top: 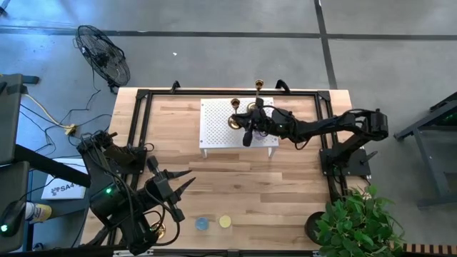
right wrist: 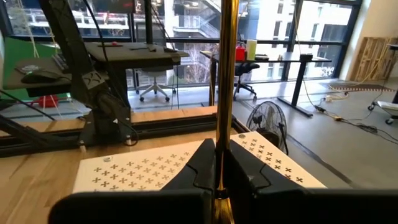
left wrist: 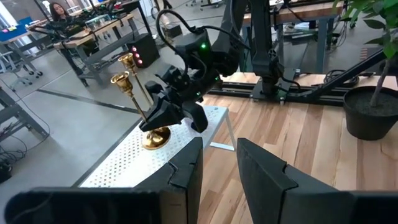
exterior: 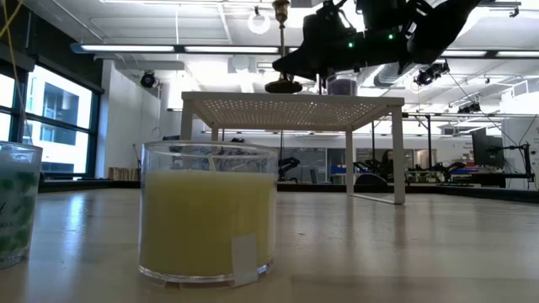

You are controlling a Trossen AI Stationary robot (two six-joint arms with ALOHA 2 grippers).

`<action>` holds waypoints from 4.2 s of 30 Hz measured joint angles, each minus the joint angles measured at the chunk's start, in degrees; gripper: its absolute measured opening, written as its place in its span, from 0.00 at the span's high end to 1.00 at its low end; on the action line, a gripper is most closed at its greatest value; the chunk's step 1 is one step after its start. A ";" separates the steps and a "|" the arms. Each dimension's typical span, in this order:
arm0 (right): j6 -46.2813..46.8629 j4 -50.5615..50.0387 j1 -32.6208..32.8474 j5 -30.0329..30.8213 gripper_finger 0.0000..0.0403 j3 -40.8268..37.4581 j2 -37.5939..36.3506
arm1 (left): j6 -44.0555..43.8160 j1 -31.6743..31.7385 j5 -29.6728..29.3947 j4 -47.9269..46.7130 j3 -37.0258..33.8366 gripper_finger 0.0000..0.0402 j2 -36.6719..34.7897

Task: Pick & Place candle stick holders
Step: Put the right gold candle holder on the shelf

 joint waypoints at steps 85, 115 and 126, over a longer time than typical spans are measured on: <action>-12.60 -9.48 21.22 32.61 0.98 8.49 1.11 | 0.14 0.01 0.04 0.02 0.00 0.76 0.04; -8.22 -12.09 18.60 39.13 0.98 18.36 14.12 | -0.08 0.01 5.57 0.02 0.00 0.76 0.20; -2.65 -16.56 17.74 37.62 0.98 18.36 14.10 | -0.56 0.01 5.22 0.07 0.00 0.76 0.20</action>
